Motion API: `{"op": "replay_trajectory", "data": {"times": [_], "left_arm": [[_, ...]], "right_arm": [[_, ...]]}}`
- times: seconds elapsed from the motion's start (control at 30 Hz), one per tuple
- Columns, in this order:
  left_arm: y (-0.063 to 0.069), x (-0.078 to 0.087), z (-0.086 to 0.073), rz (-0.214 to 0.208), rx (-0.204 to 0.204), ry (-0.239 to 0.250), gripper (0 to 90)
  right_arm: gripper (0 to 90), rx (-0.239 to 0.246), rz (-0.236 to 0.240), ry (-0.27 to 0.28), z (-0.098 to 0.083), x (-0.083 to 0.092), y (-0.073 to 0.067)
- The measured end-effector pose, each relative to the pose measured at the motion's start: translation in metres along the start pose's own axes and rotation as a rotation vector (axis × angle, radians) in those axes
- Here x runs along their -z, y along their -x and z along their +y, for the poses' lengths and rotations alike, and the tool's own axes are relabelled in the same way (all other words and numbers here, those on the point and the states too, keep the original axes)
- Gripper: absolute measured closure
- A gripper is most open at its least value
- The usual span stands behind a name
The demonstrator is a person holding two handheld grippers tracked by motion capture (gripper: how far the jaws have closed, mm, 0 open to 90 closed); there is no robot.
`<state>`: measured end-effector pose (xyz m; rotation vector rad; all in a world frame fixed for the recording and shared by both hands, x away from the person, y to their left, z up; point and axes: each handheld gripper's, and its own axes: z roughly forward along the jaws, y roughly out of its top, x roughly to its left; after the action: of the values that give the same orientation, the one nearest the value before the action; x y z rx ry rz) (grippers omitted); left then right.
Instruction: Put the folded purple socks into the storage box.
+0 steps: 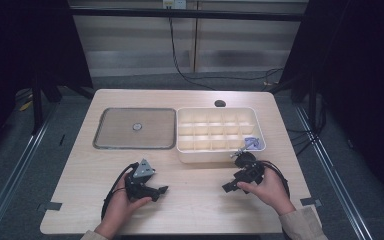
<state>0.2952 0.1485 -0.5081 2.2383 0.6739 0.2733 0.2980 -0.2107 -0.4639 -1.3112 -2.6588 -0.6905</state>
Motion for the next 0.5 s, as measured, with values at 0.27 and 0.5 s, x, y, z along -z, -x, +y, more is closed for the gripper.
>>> {"op": "replay_trajectory", "data": {"times": [0.27, 0.5], "left_arm": [[0.0000, 0.0000, 0.0000, 0.000, 0.000, 0.000, 20.9], [0.0000, 0.0000, 0.0000, 0.000, 0.000, 0.000, 21.0]], "right_arm": [[26.0, 0.024, -0.008, 0.028, -0.0014, -0.0056, -0.0020], [25.7, 0.050, -0.013, 0.034, -0.0029, -0.0104, -0.0043]]}}
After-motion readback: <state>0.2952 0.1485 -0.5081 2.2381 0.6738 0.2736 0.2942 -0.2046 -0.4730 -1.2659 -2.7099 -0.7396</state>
